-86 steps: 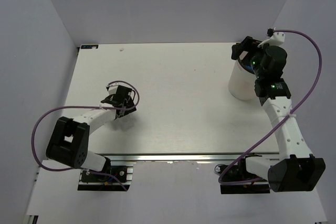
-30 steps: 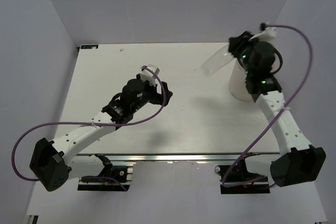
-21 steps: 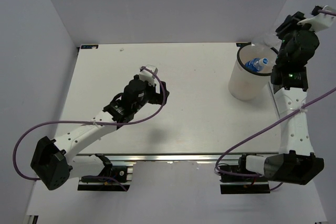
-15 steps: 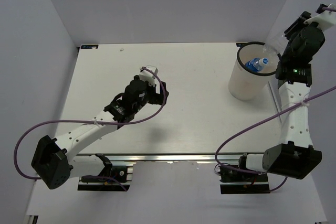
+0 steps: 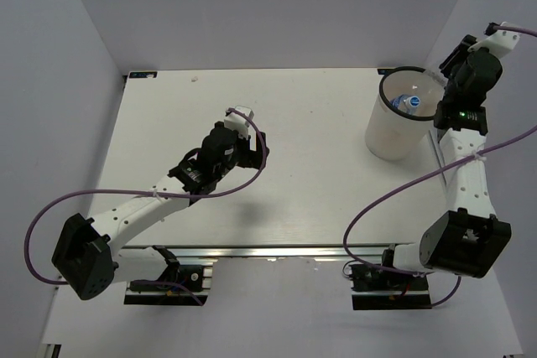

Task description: Put the plastic bottles in the bin

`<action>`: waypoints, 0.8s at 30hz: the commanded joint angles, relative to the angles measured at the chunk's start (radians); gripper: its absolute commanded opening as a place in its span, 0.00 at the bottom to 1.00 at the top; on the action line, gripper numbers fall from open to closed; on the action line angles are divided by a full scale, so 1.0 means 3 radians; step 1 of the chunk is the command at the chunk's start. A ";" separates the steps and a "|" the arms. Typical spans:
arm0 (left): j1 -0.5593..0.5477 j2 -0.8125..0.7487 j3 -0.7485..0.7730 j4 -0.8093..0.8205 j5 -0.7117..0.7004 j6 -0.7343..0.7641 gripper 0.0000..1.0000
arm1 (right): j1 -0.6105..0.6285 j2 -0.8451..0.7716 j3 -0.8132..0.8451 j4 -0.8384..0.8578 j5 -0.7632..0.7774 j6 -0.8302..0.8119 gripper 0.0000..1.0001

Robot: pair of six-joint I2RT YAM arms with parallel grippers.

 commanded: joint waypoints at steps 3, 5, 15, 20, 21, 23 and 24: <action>0.0015 -0.0012 0.0016 -0.0034 -0.0025 -0.0009 0.98 | -0.0003 0.0123 -0.0144 0.0046 -0.0454 0.0160 0.00; 0.0020 -0.0007 0.0011 -0.0029 -0.0025 -0.0019 0.98 | -0.0008 0.0158 -0.0282 0.0163 -0.0556 0.0216 0.00; 0.0015 0.0018 0.0011 -0.0029 0.0026 -0.0035 0.98 | -0.0008 0.0148 -0.0916 0.0460 -0.0812 0.0702 0.00; 0.0015 0.0024 0.0016 -0.0024 0.0052 -0.0030 0.98 | -0.0008 0.0087 -0.1065 0.0430 -0.0613 0.0727 0.37; 0.0015 0.0024 0.0016 -0.0029 0.0047 -0.0030 0.98 | -0.0008 0.0046 -0.1065 0.0425 -0.0597 0.0702 0.42; 0.0015 0.0008 0.0021 -0.0024 0.0026 -0.0030 0.98 | -0.0008 -0.0005 -0.0943 0.0379 -0.0572 0.0666 0.49; 0.0015 0.0003 0.0021 -0.0014 0.0016 -0.0035 0.98 | -0.0008 -0.0025 -0.0871 0.0323 -0.0551 0.0641 0.54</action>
